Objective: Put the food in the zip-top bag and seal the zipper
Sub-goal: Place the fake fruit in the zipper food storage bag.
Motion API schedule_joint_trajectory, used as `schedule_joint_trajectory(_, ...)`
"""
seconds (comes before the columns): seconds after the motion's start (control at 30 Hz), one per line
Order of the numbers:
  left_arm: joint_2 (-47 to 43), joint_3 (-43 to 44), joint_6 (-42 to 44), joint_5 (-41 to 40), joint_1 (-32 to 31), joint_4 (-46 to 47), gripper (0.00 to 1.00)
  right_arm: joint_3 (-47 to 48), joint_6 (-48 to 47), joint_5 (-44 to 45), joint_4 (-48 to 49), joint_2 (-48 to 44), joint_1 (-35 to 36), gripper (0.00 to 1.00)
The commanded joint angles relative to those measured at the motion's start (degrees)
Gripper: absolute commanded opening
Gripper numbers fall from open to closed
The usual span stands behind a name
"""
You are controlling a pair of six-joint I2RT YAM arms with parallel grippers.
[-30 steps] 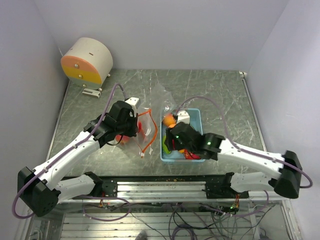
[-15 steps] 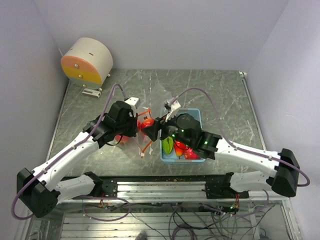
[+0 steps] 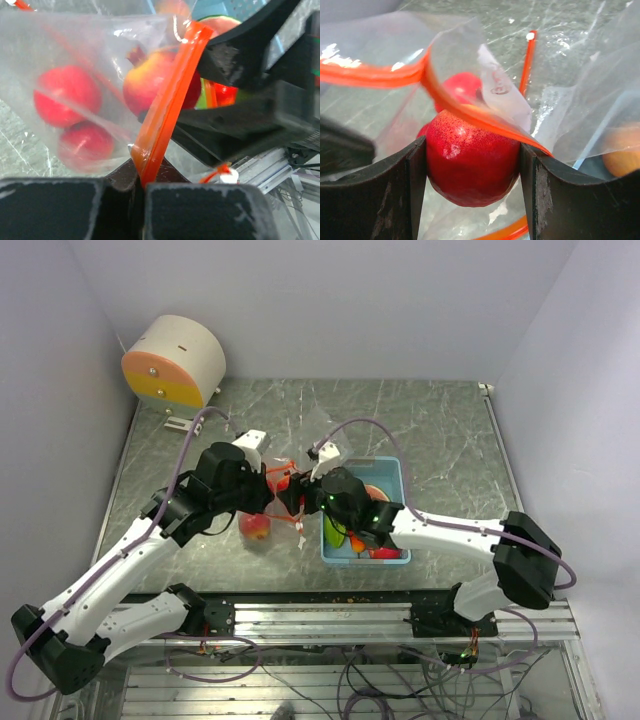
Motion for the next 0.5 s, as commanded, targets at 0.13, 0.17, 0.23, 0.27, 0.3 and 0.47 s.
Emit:
schedule_joint_trajectory(0.13, -1.3, 1.4, -1.0, 2.8, -0.1, 0.3, 0.07, 7.4, -2.8, 5.9, -1.7, 1.6, -0.1, 0.95)
schedule_joint_trajectory(0.17, -1.2, 0.9, -1.0, 2.3, -0.1, 0.6, 0.07, 7.3, -2.9, 5.2, -1.8, 0.9, -0.1, 0.99)
schedule_joint_trajectory(0.23, -0.6, -0.3, -1.0, 1.0, -0.1, 1.5, 0.07, 6.7, -3.3, 3.5, -2.8, -1.4, -0.1, 1.00)
schedule_joint_trajectory(0.27, -0.2, -0.9, -1.0, 0.0, -0.1, 2.1, 0.07, 6.5, -3.4, 2.5, -3.6, -2.5, 0.0, 1.00)
schedule_joint_trajectory(0.3, 0.3, -1.4, -1.1, -1.0, -0.1, 2.5, 0.07, 6.4, -3.4, 1.6, -4.7, -3.8, 0.0, 1.00)
schedule_joint_trajectory(0.47, 4.2, -2.5, -1.1, -4.8, -0.1, 3.9, 0.07, 5.8, -2.3, 0.3, -12.8, -11.4, 0.7, 1.00)
